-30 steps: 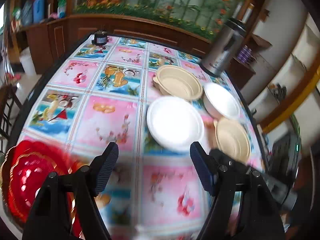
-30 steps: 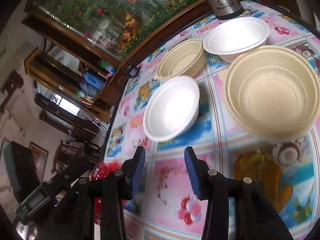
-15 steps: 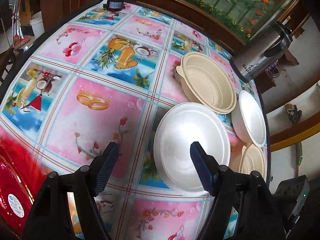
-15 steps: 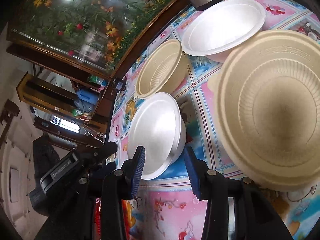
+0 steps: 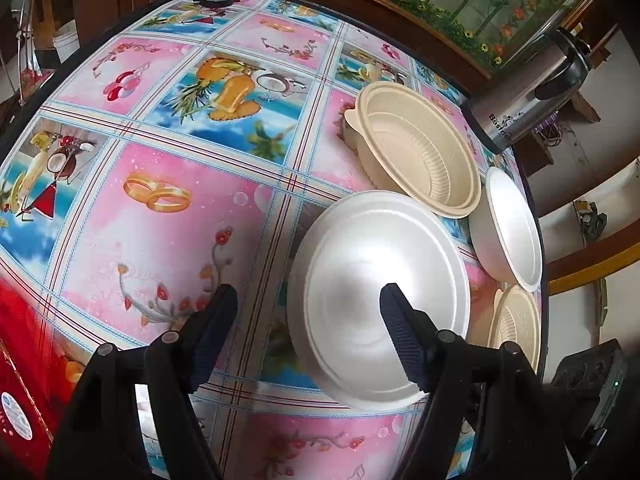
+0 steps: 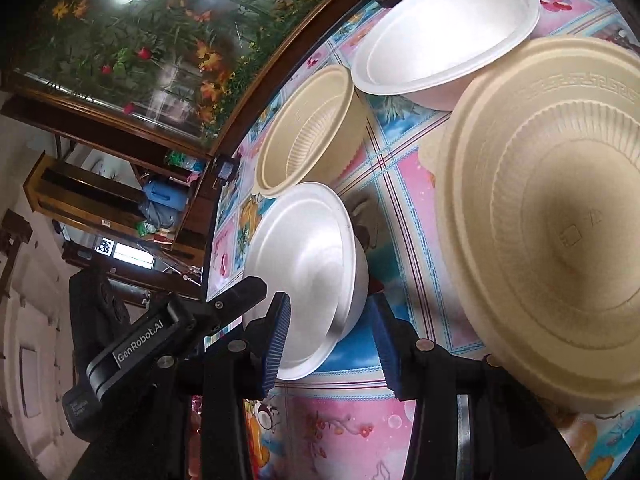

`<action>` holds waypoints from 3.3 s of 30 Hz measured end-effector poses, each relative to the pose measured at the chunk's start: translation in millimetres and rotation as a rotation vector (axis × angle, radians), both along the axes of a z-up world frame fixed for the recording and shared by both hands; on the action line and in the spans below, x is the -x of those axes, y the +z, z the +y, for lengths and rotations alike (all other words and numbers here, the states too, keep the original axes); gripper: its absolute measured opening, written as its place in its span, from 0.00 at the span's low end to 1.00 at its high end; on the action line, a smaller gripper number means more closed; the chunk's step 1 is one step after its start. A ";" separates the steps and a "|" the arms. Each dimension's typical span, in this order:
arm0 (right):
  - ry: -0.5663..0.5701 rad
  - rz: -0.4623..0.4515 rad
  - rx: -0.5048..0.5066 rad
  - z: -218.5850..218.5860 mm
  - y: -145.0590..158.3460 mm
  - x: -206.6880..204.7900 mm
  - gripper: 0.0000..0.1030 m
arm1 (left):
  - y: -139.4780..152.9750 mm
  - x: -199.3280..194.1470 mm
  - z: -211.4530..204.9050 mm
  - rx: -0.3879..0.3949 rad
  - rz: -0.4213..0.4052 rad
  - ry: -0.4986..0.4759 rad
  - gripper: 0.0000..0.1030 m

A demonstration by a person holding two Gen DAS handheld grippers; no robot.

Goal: Organize plates and bowls

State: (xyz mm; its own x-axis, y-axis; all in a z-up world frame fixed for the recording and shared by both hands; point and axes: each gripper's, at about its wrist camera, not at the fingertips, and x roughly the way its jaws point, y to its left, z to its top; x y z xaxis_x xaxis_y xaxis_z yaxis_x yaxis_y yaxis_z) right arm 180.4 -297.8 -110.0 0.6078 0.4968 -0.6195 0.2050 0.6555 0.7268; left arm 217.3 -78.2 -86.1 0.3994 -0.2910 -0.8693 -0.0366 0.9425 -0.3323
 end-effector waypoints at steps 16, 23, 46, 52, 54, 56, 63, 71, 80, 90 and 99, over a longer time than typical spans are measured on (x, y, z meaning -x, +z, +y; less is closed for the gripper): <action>-0.040 -0.020 0.059 -2.3 -2.6 2.5 0.08 | -2.5 9.2 -5.7 -0.048 -0.032 -0.060 0.08; -0.029 -0.057 0.064 6.7 5.1 20.3 0.08 | 10.8 29.3 2.3 -0.060 -0.068 -0.063 0.08; 0.255 -0.189 0.144 134.0 68.1 109.6 0.08 | 58.1 178.1 156.8 -0.096 -0.267 0.085 0.11; 0.385 -0.177 0.190 203.4 63.4 106.7 0.08 | 46.6 188.6 210.9 -0.101 -0.243 0.174 0.10; 0.412 -0.165 0.197 219.4 59.1 104.3 0.08 | 40.4 190.3 221.2 -0.099 -0.230 0.187 0.11; 0.432 -0.155 0.210 233.6 55.2 103.4 0.08 | 33.0 190.3 230.1 -0.092 -0.215 0.196 0.11; 0.472 -0.103 0.276 264.0 36.5 104.8 0.09 | 8.6 187.7 244.9 -0.091 -0.149 0.200 0.11; 0.506 -0.075 0.345 284.2 19.3 106.4 0.09 | -5.5 187.5 247.9 -0.169 -0.121 0.189 0.14; 0.511 -0.107 0.427 292.8 23.6 113.2 0.12 | 2.0 188.9 245.3 -0.285 -0.139 0.181 0.28; 0.481 -0.201 0.406 269.0 45.1 118.0 0.31 | 47.1 213.9 250.0 -0.431 -0.302 0.267 0.66; 0.357 -0.240 0.339 211.6 59.5 110.5 0.39 | 71.4 223.6 237.3 -0.358 -0.430 0.258 0.69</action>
State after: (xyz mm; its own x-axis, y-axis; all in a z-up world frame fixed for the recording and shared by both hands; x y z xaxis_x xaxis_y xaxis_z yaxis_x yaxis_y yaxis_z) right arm 69.9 -86.1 -50.5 0.5817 0.4946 -0.6457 -0.2184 0.8597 0.4618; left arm -6.3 159.1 -14.7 0.7544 0.1421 -0.6408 -0.2113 0.9769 -0.0321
